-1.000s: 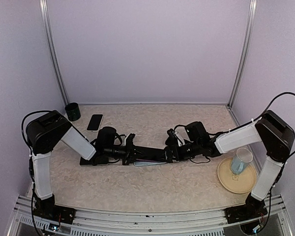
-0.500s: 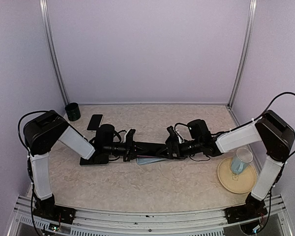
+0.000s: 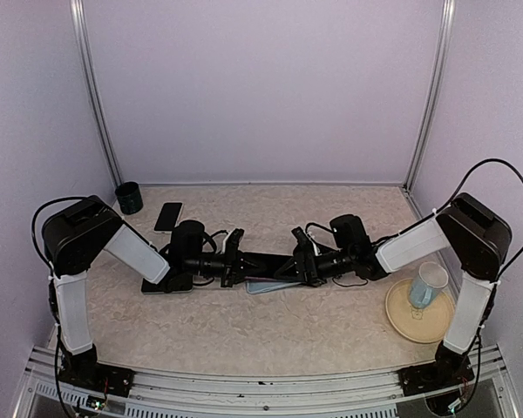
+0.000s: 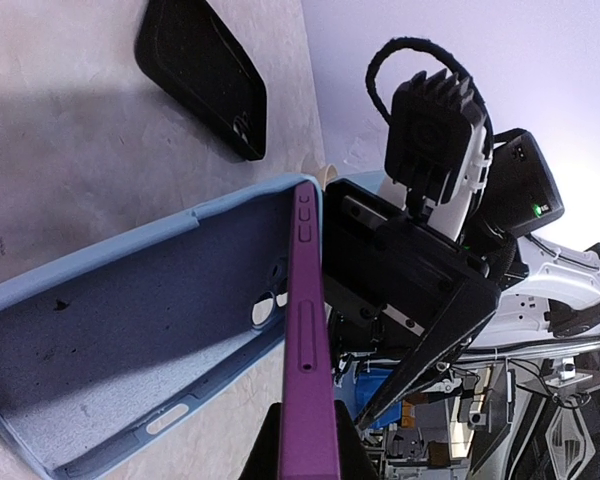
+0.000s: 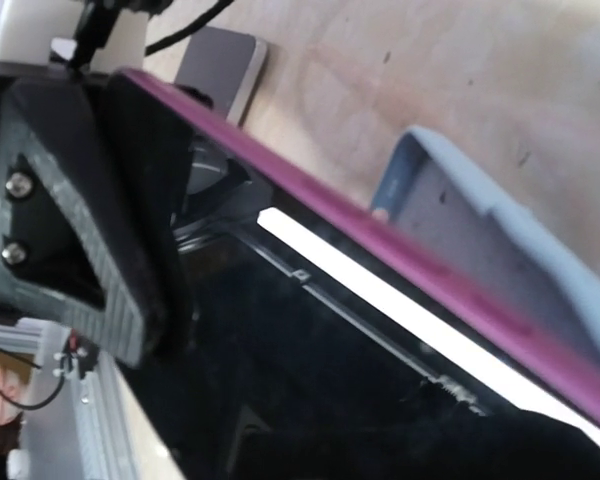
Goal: Put the phone into the phone case
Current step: Install the phone on the phone case.
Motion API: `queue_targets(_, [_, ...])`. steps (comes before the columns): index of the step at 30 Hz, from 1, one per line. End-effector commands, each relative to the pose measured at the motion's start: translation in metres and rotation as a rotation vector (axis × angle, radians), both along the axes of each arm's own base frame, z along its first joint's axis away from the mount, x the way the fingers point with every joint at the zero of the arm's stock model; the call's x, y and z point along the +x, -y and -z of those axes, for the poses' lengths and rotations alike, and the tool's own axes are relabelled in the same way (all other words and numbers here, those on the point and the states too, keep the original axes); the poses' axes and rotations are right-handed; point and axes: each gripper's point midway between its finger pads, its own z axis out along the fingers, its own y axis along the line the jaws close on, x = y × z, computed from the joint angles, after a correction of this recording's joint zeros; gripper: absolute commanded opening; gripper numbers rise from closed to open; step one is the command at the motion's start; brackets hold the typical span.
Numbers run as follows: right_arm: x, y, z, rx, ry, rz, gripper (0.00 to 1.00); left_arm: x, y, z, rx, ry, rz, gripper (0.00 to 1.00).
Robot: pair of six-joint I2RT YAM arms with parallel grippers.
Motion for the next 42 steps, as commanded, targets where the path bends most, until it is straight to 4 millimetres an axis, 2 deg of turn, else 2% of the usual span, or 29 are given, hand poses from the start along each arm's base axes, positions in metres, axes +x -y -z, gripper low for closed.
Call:
queue_targets(1, [0.007,-0.01,-0.028,0.12,0.034,-0.035,0.8,-0.006,0.008,-0.018,-0.06,0.073,0.047,0.0])
queue_targets(8, [0.011,-0.007,-0.034,0.167,0.012,-0.024,0.78,-0.008,0.009,-0.013,-0.056,0.066,0.055,0.0])
queue_targets(13, [0.013,-0.007,-0.035,0.188,-0.001,-0.023,0.71,-0.008,0.009,-0.011,-0.054,0.063,0.055,0.0])
queue_targets(18, [0.012,-0.008,-0.037,0.204,-0.002,-0.031,0.61,-0.009,0.01,-0.009,-0.052,0.059,0.059,0.0])
queue_targets(25, [0.009,-0.009,-0.043,0.233,0.002,-0.049,0.37,-0.009,0.011,-0.008,-0.052,0.058,0.066,0.0])
queue_targets(34, [0.004,-0.009,-0.05,0.272,-0.001,-0.069,0.24,-0.008,0.01,-0.007,-0.054,0.054,0.067,0.0])
queue_targets(42, [0.002,-0.008,-0.056,0.283,0.01,-0.078,0.06,-0.004,0.006,-0.014,-0.061,0.069,0.063,0.12])
